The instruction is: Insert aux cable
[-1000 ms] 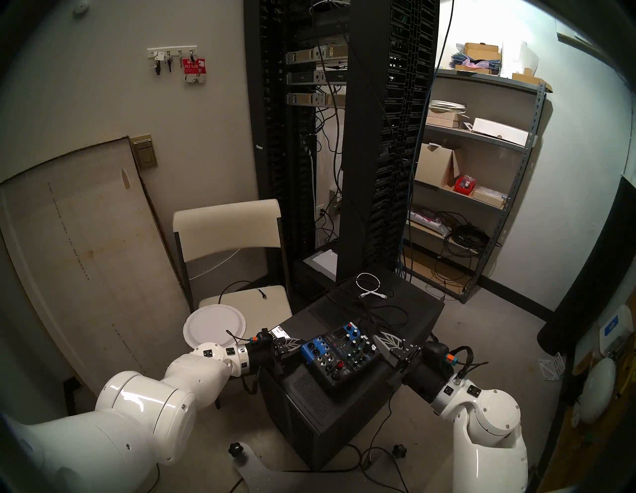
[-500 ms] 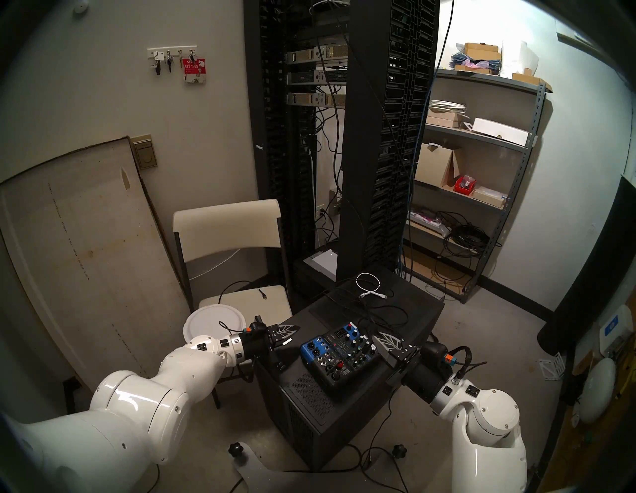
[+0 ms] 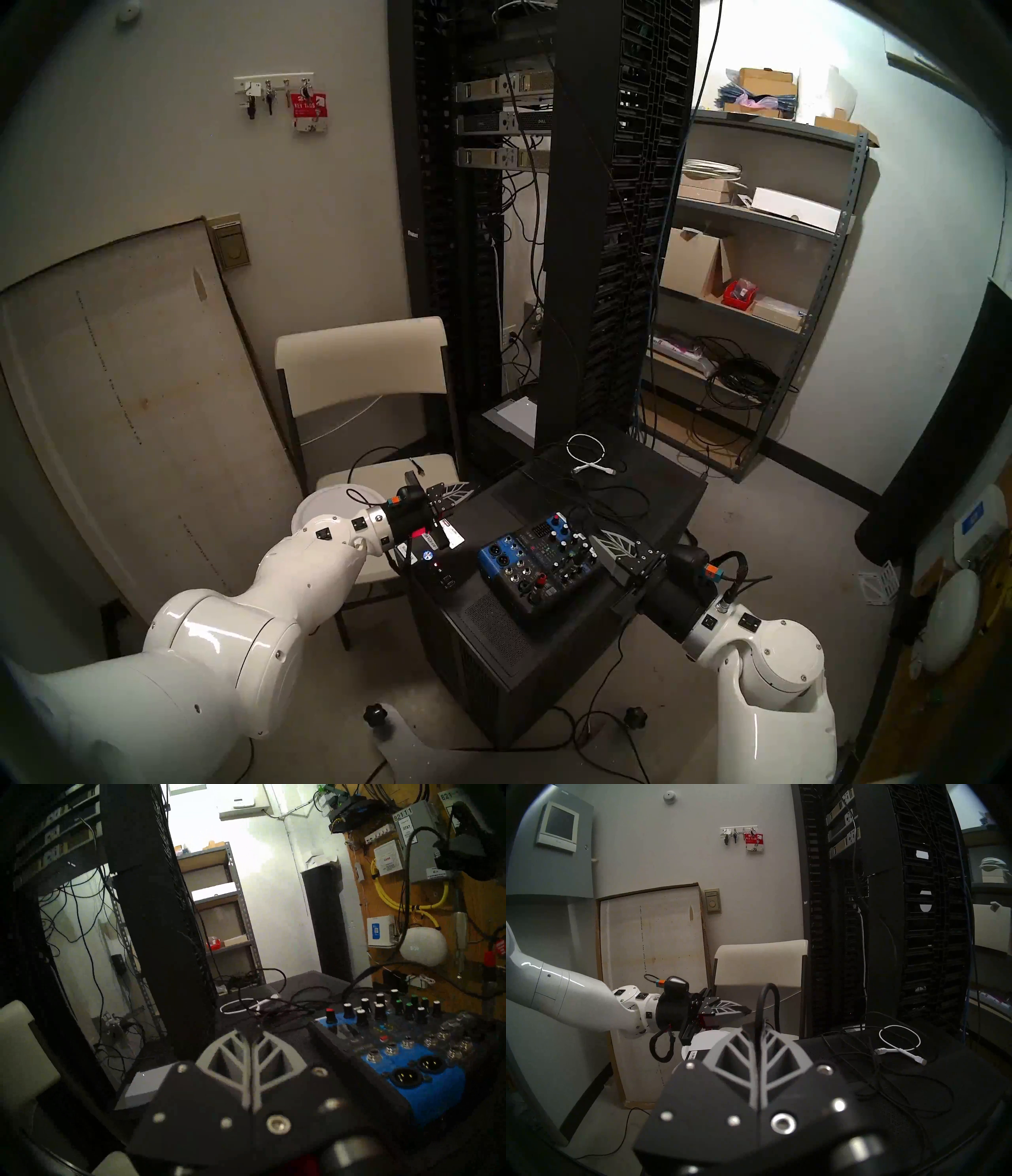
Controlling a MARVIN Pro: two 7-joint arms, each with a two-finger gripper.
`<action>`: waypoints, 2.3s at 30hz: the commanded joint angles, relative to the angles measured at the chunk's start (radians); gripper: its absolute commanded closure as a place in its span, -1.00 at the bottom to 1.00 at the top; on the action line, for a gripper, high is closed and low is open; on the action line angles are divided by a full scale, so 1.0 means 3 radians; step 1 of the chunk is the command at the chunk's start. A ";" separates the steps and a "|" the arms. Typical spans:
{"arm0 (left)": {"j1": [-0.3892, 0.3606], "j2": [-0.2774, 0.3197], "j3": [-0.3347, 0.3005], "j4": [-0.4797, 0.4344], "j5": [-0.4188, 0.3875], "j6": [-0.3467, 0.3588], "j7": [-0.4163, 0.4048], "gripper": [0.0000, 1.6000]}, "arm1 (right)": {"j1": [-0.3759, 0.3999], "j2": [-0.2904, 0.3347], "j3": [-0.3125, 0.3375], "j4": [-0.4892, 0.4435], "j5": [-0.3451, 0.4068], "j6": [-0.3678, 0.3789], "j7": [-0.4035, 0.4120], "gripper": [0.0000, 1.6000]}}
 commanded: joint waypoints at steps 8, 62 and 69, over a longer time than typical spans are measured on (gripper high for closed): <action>0.0145 -0.0099 0.0069 -0.0429 -0.0156 -0.0048 -0.0195 1.00 | 0.0046 -0.0012 -0.0016 -0.0038 0.0002 -0.0012 0.0006 1.00; 0.1445 0.0690 0.0213 -0.2544 -0.0952 0.0481 -0.0358 -0.89 | 0.0095 -0.0010 -0.0069 -0.0016 -0.0031 -0.0014 0.0032 1.00; 0.1717 0.0843 0.0136 -0.2872 -0.1205 0.0791 -0.0509 0.32 | 0.0092 -0.0011 -0.0072 -0.0023 -0.0026 -0.0018 0.0023 1.00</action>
